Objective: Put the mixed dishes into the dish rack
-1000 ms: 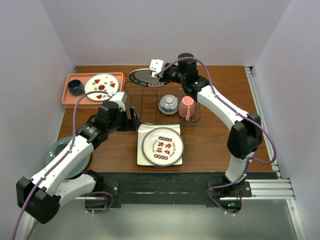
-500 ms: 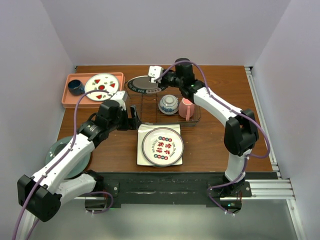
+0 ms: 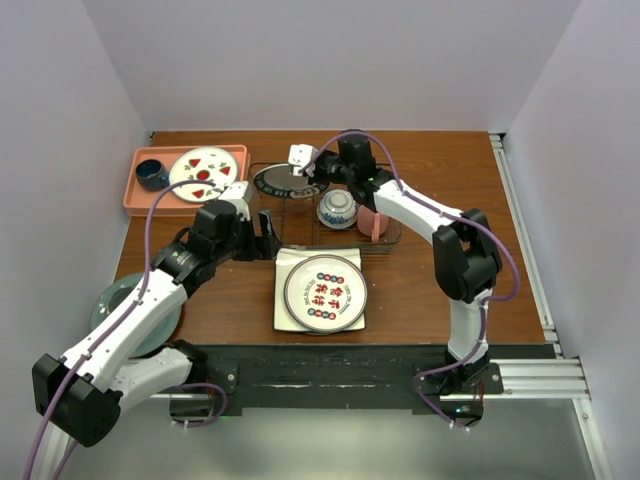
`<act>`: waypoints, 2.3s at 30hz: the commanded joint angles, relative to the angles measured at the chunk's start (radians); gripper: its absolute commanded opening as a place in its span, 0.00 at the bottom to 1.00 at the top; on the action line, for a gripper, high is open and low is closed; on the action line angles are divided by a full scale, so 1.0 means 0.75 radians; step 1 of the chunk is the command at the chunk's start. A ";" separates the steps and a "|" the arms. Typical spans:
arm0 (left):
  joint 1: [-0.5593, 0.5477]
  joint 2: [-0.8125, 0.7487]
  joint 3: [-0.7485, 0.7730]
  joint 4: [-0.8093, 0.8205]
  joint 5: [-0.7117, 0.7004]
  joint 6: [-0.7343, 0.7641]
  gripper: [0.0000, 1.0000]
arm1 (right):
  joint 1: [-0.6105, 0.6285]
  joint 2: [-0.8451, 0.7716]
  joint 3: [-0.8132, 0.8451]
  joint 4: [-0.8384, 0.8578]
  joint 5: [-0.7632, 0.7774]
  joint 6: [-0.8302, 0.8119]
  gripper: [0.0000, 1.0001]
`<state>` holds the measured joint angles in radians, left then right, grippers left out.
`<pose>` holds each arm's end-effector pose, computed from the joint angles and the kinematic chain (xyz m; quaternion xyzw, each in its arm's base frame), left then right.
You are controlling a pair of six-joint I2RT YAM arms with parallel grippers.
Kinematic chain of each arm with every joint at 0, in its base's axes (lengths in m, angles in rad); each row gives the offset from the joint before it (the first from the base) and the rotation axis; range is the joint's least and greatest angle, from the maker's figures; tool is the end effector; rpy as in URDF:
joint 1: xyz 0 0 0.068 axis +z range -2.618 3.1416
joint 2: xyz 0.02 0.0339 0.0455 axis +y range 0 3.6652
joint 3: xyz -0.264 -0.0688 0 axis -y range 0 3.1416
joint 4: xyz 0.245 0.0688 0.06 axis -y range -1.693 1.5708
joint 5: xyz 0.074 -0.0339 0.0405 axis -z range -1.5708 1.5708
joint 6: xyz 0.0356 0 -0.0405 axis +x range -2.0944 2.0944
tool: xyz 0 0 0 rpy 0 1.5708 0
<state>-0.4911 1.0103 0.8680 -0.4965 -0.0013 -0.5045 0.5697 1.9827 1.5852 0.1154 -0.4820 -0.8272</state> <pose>0.1929 -0.1031 0.2964 -0.0063 0.8934 -0.2140 0.3951 0.3921 0.2707 0.2865 -0.6090 0.5024 0.1143 0.6030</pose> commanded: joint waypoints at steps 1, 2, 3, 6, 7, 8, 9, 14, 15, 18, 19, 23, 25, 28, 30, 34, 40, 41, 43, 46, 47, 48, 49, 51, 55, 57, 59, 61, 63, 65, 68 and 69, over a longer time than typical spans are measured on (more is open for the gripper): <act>0.009 -0.026 0.002 0.001 0.014 0.008 0.86 | 0.011 -0.015 0.009 0.161 0.017 0.013 0.00; 0.009 -0.024 0.002 0.001 0.014 0.008 0.86 | 0.013 -0.007 0.011 0.167 0.023 0.021 0.00; 0.009 -0.026 0.002 -0.001 0.014 0.006 0.86 | 0.016 -0.001 0.013 0.171 0.031 0.027 0.00; 0.009 -0.028 -0.004 0.001 0.012 0.004 0.86 | 0.030 0.036 0.054 0.145 0.084 0.054 0.00; 0.009 -0.032 -0.014 0.005 0.012 0.006 0.86 | 0.032 0.056 0.069 0.131 0.103 0.056 0.00; 0.009 -0.032 -0.016 0.007 0.012 0.006 0.86 | 0.034 0.066 0.093 0.112 0.107 0.070 0.00; 0.009 -0.030 -0.018 0.010 0.012 0.006 0.86 | 0.036 0.075 0.099 0.106 0.111 0.074 0.00; 0.009 -0.034 -0.022 0.010 0.008 0.012 0.87 | 0.036 0.103 0.110 0.100 0.137 0.082 0.06; 0.009 -0.036 -0.022 0.010 0.008 0.016 0.87 | 0.040 0.103 0.110 0.098 0.139 0.082 0.08; 0.011 -0.042 -0.024 0.010 0.006 0.016 0.88 | 0.042 0.111 0.116 0.081 0.152 0.080 0.19; 0.011 -0.044 -0.026 0.010 0.006 0.016 0.88 | 0.042 0.111 0.114 0.077 0.154 0.078 0.24; 0.013 -0.050 -0.028 0.005 0.006 0.014 0.89 | 0.048 0.111 0.118 0.081 0.184 0.080 0.40; 0.015 -0.056 -0.028 0.001 0.006 0.012 0.90 | 0.048 0.109 0.124 0.096 0.215 0.093 0.47; 0.015 -0.071 -0.034 -0.001 0.006 0.006 0.90 | 0.046 0.107 0.126 0.136 0.272 0.119 0.51; 0.015 -0.083 -0.037 -0.003 0.006 0.002 0.90 | 0.048 0.109 0.128 0.175 0.319 0.156 0.54; 0.015 -0.101 -0.043 -0.013 0.006 -0.002 0.90 | 0.048 0.113 0.136 0.257 0.446 0.209 0.56; 0.015 -0.118 -0.047 -0.021 0.006 -0.004 0.91 | 0.048 0.126 0.157 0.349 0.559 0.283 0.60; 0.015 -0.122 -0.047 -0.021 0.006 -0.004 0.91 | 0.048 0.128 0.157 0.355 0.569 0.309 0.61; 0.015 -0.122 -0.049 -0.023 0.006 -0.006 0.91 | 0.048 0.122 0.155 0.351 0.561 0.324 0.63; 0.015 -0.132 -0.051 -0.027 0.004 -0.006 0.91 | 0.048 0.101 0.138 0.349 0.526 0.350 0.65; 0.015 -0.132 -0.049 -0.027 -0.027 -0.006 0.91 | 0.048 0.093 0.134 0.347 0.512 0.354 0.65; 0.015 -0.132 -0.049 -0.027 -0.025 -0.008 0.91 | 0.048 0.077 0.126 0.345 0.489 0.358 0.66; 0.017 -0.134 -0.051 -0.027 -0.029 -0.008 0.91 | 0.048 0.071 0.112 0.343 0.479 0.369 0.67; 0.015 -0.132 -0.053 -0.027 -0.029 -0.010 0.91 | 0.046 0.040 0.093 0.339 0.465 0.369 0.67; 0.015 -0.128 -0.063 -0.019 -0.027 -0.017 0.91 | 0.046 -0.025 -0.019 0.345 0.408 0.369 0.72; 0.015 -0.124 -0.073 -0.019 -0.031 -0.019 0.91 | 0.046 -0.054 -0.058 0.343 0.373 0.375 0.75; 0.017 -0.126 -0.084 -0.015 -0.027 -0.023 0.91 | 0.048 -0.105 -0.105 0.347 0.344 0.403 0.76; 0.017 -0.134 -0.096 -0.009 -0.031 -0.023 0.91 | 0.052 -0.144 -0.146 0.347 0.330 0.424 0.79; 0.017 -0.138 -0.102 -0.003 -0.031 -0.023 0.92 | 0.054 -0.195 -0.175 0.349 0.305 0.426 0.82; 0.017 -0.140 -0.098 -0.005 -0.029 -0.017 0.92 | 0.056 -0.242 -0.209 0.351 0.299 0.434 0.84; 0.015 -0.142 -0.090 -0.009 -0.031 -0.008 0.92 | 0.058 -0.297 -0.236 0.333 0.303 0.457 0.86; 0.015 -0.142 -0.088 -0.009 -0.031 -0.008 0.92 | 0.061 -0.312 -0.240 0.327 0.305 0.463 0.86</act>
<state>-0.4847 0.9222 0.7944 -0.5194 -0.0162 -0.5129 0.6064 1.8286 1.4227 0.3168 -0.2279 -0.5186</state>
